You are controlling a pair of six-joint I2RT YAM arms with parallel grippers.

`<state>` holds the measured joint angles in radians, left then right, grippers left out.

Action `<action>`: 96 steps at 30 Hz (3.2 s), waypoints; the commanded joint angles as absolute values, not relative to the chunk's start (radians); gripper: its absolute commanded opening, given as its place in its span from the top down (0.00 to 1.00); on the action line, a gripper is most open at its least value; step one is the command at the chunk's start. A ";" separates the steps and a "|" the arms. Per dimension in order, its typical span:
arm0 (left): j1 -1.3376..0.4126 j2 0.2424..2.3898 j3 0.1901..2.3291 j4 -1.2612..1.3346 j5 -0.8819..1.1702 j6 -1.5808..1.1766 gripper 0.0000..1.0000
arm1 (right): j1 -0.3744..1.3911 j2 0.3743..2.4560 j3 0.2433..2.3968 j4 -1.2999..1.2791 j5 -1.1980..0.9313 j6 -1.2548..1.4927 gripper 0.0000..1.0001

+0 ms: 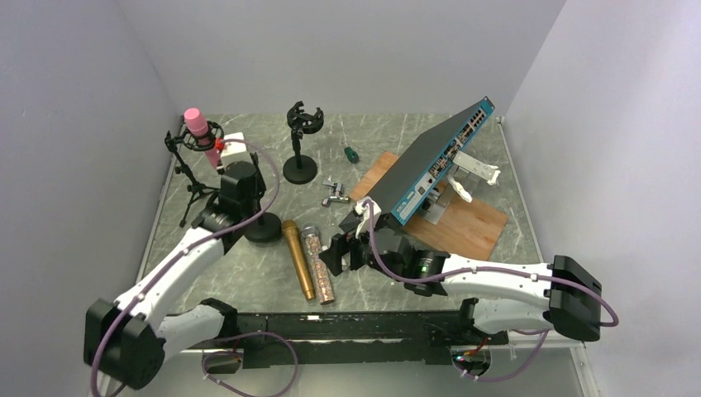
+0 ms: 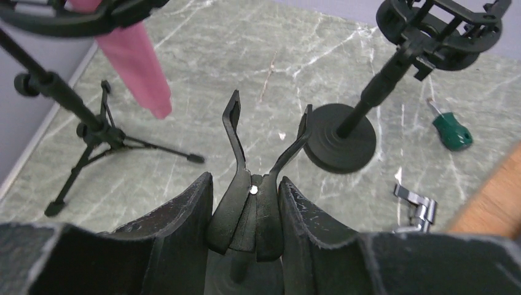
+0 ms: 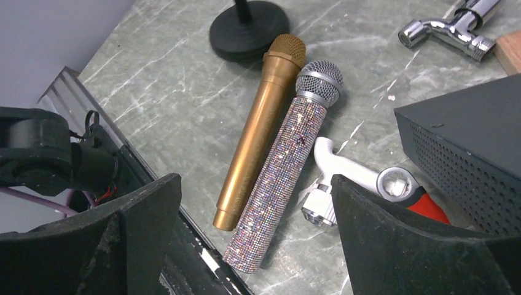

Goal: Remove the microphone from the stand

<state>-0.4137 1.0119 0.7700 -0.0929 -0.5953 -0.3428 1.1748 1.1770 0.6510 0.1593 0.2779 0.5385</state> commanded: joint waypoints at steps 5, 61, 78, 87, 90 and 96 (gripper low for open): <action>-0.370 1.241 0.963 0.227 -0.651 -0.157 1.00 | 1.166 1.089 0.581 0.264 0.340 0.425 0.05; -0.176 1.063 1.212 -0.074 -0.424 -0.069 0.01 | 1.149 0.883 0.515 0.198 0.334 0.492 0.01; -0.046 1.255 1.247 -0.122 -0.514 -0.143 0.06 | 1.149 0.968 0.569 0.203 0.292 0.525 0.01; 0.079 1.269 1.219 -0.114 -0.299 -0.178 0.44 | 1.151 1.100 0.685 0.178 0.247 0.502 0.02; 0.084 1.266 1.207 -0.092 -0.255 -0.166 0.45 | 1.150 1.109 0.679 0.198 0.244 0.509 0.02; 0.090 1.274 1.206 -0.094 -0.219 -0.172 0.49 | 1.150 1.138 0.689 0.197 0.227 0.511 0.02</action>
